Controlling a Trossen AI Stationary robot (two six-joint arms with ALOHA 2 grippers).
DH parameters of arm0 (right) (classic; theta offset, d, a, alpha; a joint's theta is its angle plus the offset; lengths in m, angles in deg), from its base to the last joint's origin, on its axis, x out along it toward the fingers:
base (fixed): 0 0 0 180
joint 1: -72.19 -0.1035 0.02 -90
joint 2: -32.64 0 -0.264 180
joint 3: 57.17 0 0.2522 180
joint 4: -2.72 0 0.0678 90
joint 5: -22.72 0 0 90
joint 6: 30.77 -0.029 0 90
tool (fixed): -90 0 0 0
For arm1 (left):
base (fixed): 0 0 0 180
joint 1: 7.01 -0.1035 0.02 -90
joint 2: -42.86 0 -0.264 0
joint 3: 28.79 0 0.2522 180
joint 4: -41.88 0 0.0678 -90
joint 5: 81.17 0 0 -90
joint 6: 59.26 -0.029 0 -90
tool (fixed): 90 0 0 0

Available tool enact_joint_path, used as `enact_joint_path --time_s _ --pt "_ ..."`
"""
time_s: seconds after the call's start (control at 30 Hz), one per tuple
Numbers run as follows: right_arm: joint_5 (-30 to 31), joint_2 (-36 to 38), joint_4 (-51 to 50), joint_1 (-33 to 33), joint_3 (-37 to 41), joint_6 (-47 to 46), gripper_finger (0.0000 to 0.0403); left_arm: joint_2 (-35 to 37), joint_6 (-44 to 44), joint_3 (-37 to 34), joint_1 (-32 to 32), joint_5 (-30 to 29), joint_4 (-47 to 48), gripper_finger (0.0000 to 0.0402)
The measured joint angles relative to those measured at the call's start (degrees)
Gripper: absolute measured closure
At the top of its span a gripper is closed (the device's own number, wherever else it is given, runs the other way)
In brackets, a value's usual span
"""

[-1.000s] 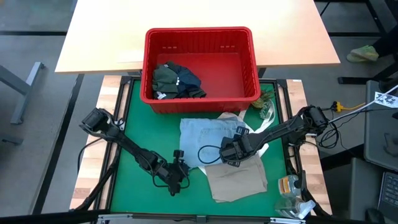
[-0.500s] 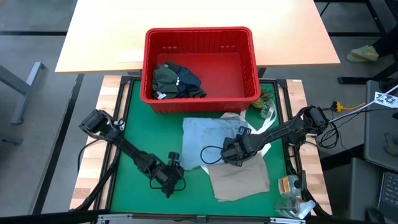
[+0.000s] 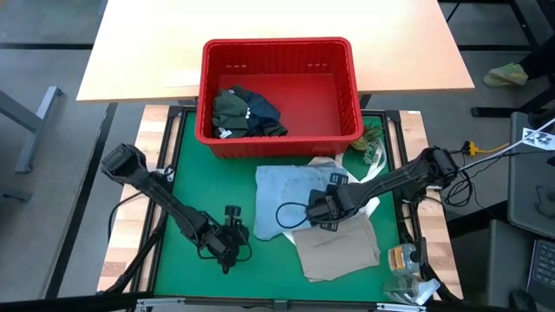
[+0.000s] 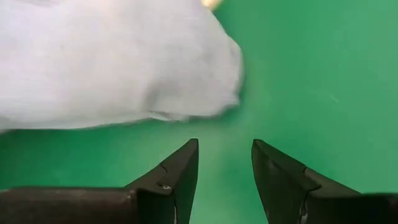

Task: Fold Laundry from Bin
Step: Fold the light blue jeans

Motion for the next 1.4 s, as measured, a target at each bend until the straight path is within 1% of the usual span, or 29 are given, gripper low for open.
enact_joint_path --time_s 0.17,0.27,0.33,0.43,0.6,0.73,0.8,0.9,1.07,1.27,1.4 --pt "4.77 0.11 0.18 0.17 -3.84 4.75 0.0226 4.42 -0.36 0.31 -2.76 -9.11 0.75 0.0258" --pt "7.04 0.13 0.53 0.96 -4.68 6.64 0.0226 5.67 -0.40 0.29 -6.61 -11.86 0.93 0.0258" --pt "8.67 0.13 0.23 1.78 -4.65 7.52 0.0226 5.97 -0.46 0.29 -9.82 -11.76 0.82 0.0258" --pt "9.90 0.13 0.29 3.94 -4.57 8.41 0.0226 5.95 -0.54 0.29 -15.48 -8.90 0.92 0.0258" --pt "9.49 0.16 0.56 9.50 -2.67 11.82 0.0226 5.93 -0.56 0.29 -24.35 -5.32 0.85 0.0258" --pt "9.48 0.18 1.60 13.82 1.12 11.86 0.0227 5.93 -0.54 -0.84 -29.24 -1.87 -0.55 0.0257" --pt "9.46 0.18 2.63 15.44 3.16 11.87 0.0226 5.93 -0.50 -2.02 -30.73 -0.68 -1.51 0.0257" --pt "9.48 0.20 4.36 17.10 5.86 11.91 0.0226 5.93 -0.48 -3.94 -32.14 -0.64 -4.61 0.0257" --pt "9.44 0.20 5.98 18.18 8.99 11.98 0.0226 5.93 -0.51 -7.97 -34.36 -0.78 -11.09 0.0257" --pt "9.46 0.20 6.16 18.03 9.79 12.00 0.0226 5.93 -0.51 -11.98 -37.06 -0.80 -14.90 0.0257" --pt "9.43 0.20 5.28 18.03 9.23 12.19 0.0227 5.91 -0.50 -13.39 -37.92 -0.78 -15.31 0.0257"
